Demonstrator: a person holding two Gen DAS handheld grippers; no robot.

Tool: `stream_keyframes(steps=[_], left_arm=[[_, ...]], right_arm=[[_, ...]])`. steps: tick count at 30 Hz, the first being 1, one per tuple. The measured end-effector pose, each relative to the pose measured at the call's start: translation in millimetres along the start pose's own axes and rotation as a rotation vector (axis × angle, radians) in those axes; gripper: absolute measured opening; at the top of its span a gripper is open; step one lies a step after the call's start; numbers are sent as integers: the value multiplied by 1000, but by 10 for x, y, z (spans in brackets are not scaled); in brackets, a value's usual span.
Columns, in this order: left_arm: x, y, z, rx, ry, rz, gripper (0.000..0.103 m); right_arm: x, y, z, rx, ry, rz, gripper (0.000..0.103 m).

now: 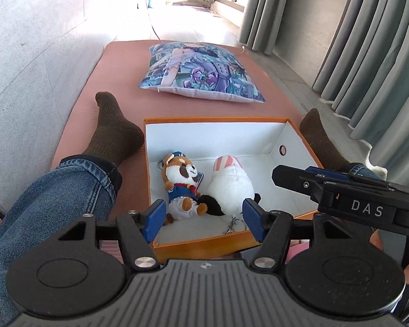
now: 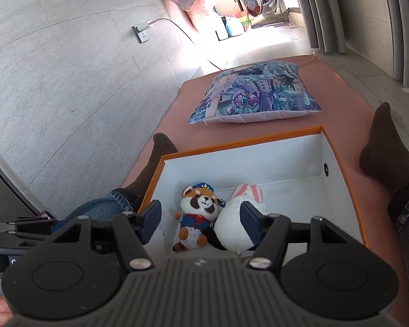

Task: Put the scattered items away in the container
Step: 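Withdraw both tools from the box back toward the pile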

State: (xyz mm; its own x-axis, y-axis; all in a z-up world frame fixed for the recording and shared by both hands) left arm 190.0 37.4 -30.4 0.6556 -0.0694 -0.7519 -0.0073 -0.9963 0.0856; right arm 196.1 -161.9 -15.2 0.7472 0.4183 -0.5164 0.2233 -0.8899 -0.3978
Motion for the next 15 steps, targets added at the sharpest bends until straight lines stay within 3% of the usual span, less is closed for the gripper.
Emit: stream_keyframes(steps=[7, 15], left_arm=[[-393, -12, 94, -60, 35, 39, 73], [-399, 111, 555, 50, -107, 43, 74]], right_arm=[[-478, -111, 77, -54, 75, 4, 67], [-837, 159, 468, -25, 5, 111, 67]])
Point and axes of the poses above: each gripper's, at about its wrist camera, not at the fingertips, and x roughly the way its jaws point, y to its right, z to its underside, the point moved 7 cm from there along x, roughly the way its jaws point, and after that the axes turned 6 degrees about -z, right-handed, at the moved point
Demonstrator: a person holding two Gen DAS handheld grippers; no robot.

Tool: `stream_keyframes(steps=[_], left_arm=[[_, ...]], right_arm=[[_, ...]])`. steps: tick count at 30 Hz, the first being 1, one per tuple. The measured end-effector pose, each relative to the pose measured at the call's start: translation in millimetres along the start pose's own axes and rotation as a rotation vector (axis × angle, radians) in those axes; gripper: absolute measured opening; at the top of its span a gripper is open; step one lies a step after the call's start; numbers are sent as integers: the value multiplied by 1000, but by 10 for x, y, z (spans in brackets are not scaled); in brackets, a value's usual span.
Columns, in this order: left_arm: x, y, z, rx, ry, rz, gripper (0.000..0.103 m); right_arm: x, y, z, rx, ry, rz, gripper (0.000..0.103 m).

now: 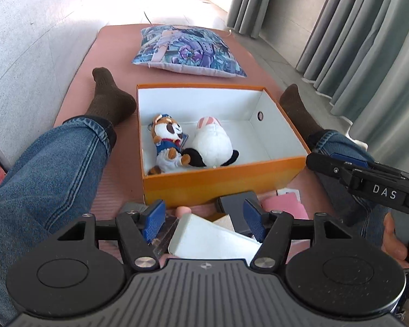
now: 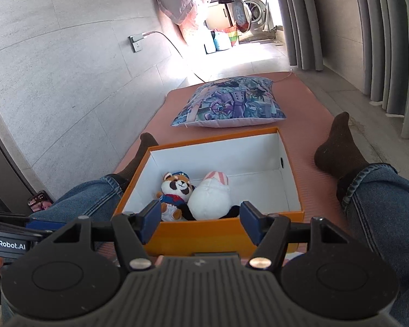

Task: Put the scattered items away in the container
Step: 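Withdraw both tools from the box back toward the pile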

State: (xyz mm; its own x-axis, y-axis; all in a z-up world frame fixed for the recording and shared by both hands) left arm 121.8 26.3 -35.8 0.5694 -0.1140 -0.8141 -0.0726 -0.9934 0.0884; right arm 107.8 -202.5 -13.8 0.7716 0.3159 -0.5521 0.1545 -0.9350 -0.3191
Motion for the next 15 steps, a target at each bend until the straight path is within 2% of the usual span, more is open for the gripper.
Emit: stream_keyframes(steps=[8, 12, 15], left_arm=[[188, 237, 523, 215, -126, 27, 75], [249, 353, 697, 341, -156, 29, 78], [332, 435, 833, 460, -192, 20, 79]], right_arm=[[-65, 301, 627, -18, -187, 124, 67], [-39, 451, 824, -59, -262, 186, 67], [-18, 552, 912, -40, -304, 197, 67]])
Point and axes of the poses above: each gripper's, at about its wrist camera, not at the fingertips, and x roughly the way its jaws point, y to its right, z to its underside, the point moved 7 cm from there along x, roughly the way its jaws point, and after that the axes turned 6 degrees about -z, right-handed, at the moved point
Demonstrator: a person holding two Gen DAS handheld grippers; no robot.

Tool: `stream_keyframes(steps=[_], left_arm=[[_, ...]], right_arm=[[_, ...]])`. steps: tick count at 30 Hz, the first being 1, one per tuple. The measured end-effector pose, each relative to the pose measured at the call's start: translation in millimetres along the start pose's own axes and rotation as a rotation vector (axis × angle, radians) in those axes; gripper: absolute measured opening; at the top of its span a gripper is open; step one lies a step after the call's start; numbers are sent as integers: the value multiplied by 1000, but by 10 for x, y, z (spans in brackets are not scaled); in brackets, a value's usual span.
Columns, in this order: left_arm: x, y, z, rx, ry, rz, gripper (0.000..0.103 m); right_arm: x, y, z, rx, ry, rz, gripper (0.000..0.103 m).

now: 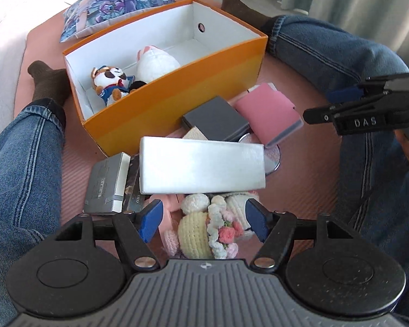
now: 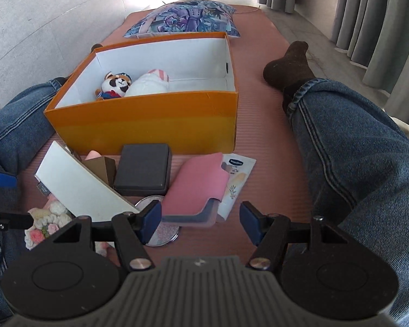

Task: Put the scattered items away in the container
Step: 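Withdraw both tools from the box back toward the pile, then grasp the cream crocheted bunny with the left tool while the right grasps the pink card wallet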

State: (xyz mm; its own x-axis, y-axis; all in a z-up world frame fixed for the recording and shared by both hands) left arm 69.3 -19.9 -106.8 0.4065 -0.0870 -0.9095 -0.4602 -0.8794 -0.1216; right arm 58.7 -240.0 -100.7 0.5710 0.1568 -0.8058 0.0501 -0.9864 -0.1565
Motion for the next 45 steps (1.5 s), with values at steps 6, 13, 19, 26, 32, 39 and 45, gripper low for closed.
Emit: stream_keyframes(steps=[6, 13, 19, 26, 32, 39, 45], left_arm=[[235, 156, 127, 185, -71, -24, 79], [431, 311, 217, 329, -110, -31, 81], [640, 372, 305, 413, -171, -52, 82], [770, 392, 330, 419, -215, -70, 82], [710, 287, 330, 317, -196, -17, 72], [469, 91, 298, 91, -136, 100, 67], [166, -59, 271, -93, -70, 206, 67]], right_arm=[[95, 3, 18, -6, -35, -5, 66], [135, -1, 37, -10, -50, -6, 66], [175, 4, 47, -7, -62, -5, 66], [261, 30, 60, 11, -102, 1, 66], [300, 50, 73, 32, -130, -9, 59], [314, 90, 70, 93, -136, -40, 58], [318, 110, 17, 147, -129, -67, 58]])
Point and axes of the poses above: each gripper's, at about its wrist camera, not at the fingertips, and x roughly the way its jaws point, y to its right, z to its underside, the point moved 7 cm from there along x, roughly the way its jaws point, and after that the axes turned 6 degrees about -z, right-handed, at the moved point
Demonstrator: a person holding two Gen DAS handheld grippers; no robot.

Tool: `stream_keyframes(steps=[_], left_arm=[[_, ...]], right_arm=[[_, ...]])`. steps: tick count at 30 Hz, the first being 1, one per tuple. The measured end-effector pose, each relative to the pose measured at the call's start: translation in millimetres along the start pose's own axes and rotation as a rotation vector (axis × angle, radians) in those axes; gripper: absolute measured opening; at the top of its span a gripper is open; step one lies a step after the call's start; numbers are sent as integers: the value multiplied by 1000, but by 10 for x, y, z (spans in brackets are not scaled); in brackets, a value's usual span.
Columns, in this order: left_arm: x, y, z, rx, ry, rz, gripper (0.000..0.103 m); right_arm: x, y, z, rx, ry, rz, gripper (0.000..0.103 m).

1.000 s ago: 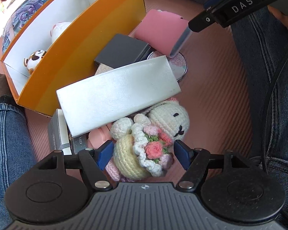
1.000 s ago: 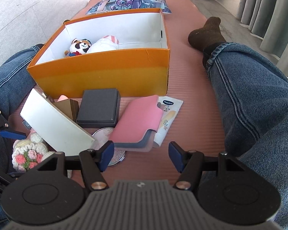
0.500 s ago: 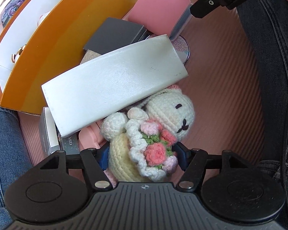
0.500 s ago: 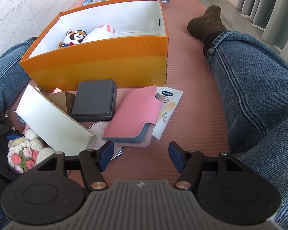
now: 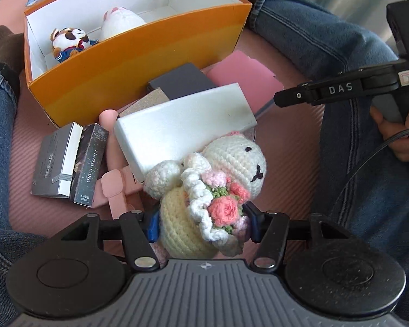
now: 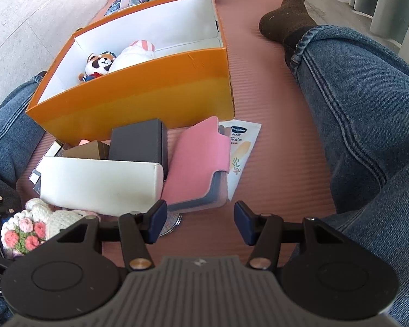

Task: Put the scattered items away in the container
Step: 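Grasp the cream crocheted bunny with the left tool while the right grasps the pink card wallet, then lower the bunny and pink wallet into the box and open both tools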

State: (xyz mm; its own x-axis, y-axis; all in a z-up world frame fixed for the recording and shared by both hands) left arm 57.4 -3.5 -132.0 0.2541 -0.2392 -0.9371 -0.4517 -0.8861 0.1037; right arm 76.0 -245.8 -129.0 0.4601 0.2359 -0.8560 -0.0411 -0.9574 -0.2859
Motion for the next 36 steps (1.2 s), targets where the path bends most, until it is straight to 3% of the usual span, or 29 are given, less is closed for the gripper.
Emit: stream_keyframes(steps=[5, 14, 24, 25, 29, 36], left_arm=[[-218, -41, -96, -97, 83, 42, 67], [-213, -248, -698, -246, 200, 50, 67], [37, -338, -720, -388, 194, 41, 67], [45, -344, -712, -393, 194, 40, 67], [38, -352, -703, -409, 200, 42, 67], [60, -337, -687, -419, 195, 48, 68]], right_arm=[[13, 27, -81, 63, 6, -15, 58], [172, 179, -297, 126, 4, 9, 57], [506, 231, -392, 163, -19, -8, 52], [497, 209, -399, 151, -11, -10, 44], [397, 77, -423, 86, 22, -6, 34], [262, -195, -514, 40, 53, -95, 28]])
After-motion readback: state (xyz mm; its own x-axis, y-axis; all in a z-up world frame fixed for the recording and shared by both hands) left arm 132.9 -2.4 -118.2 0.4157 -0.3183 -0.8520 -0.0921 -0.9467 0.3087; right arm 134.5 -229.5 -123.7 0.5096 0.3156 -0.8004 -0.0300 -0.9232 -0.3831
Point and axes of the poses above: each gripper's, at about its wrist camera, not at the fingertips, and x roughly the way its jaws point, y to its right, z to its underside, the point moved 7 cm from there along x, roughly the way its jaws point, and after that the axes turned 6 degrees about -z, right-handed, at the moved point
